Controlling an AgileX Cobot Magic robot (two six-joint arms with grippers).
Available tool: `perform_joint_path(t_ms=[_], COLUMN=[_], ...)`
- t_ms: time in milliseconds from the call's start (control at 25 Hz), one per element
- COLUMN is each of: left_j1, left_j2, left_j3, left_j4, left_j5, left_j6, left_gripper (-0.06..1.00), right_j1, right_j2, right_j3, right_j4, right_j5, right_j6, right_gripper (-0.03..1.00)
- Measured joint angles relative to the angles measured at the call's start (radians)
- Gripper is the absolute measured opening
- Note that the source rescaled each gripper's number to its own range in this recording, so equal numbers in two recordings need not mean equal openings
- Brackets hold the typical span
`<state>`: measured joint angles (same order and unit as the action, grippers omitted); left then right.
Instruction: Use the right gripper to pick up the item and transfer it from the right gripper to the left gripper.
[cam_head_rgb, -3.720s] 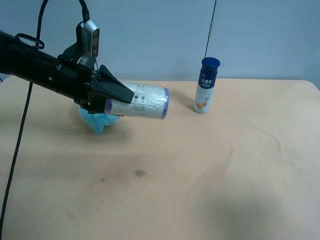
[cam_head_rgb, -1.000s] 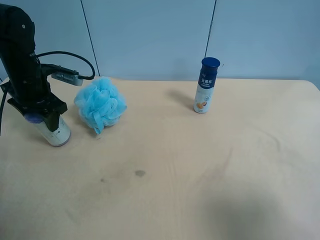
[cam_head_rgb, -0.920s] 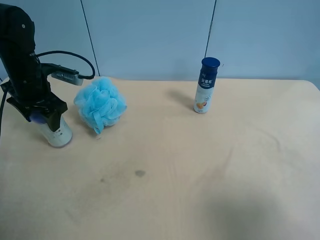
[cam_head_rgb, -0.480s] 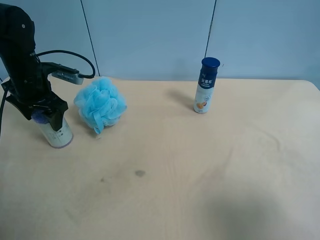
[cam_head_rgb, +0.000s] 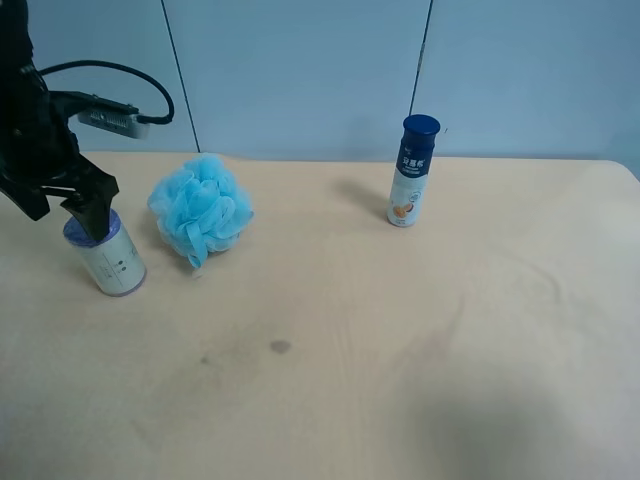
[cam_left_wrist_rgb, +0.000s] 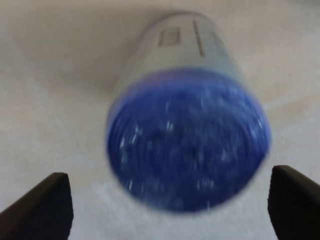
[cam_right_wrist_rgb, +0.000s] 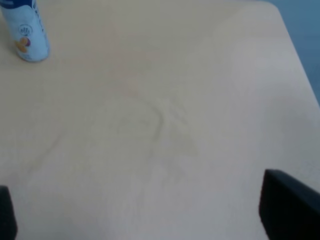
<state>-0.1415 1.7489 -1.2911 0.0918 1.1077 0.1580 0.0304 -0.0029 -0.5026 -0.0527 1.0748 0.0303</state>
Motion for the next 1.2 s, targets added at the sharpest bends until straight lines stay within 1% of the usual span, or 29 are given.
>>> perform_joint_path(t_ms=[200, 600, 800, 960, 1200], left_j1=[0.0, 0.0, 0.0, 0.0, 0.0], left_j2=[-0.126, -0.423, -0.589, -0.751, -1.022], left_j3=[0.0, 0.0, 0.002, 0.066, 0.22], left_j4=[-0.001, 0.0, -0.005, -0.037, -0.079], left_j5=[0.059, 0.102, 0.103, 0.104, 0.106], left_j6=[-0.008, -0.033, -0.066, -0.073, -0.063], left_gripper=[0.44, 0.44, 0.44, 0.44, 0.44], right_j1=[0.0, 0.0, 0.0, 0.0, 0.0], right_j2=[0.0, 0.0, 0.0, 0.0, 0.0], right_j3=[0.0, 0.0, 0.0, 0.0, 0.0], right_j4=[0.0, 0.0, 0.0, 0.0, 0.0], right_j5=[0.0, 0.0, 0.0, 0.0, 0.0], right_j6=[0.0, 0.0, 0.0, 0.0, 0.0], right_gripper=[0.86, 0.86, 0.86, 0.86, 0.86])
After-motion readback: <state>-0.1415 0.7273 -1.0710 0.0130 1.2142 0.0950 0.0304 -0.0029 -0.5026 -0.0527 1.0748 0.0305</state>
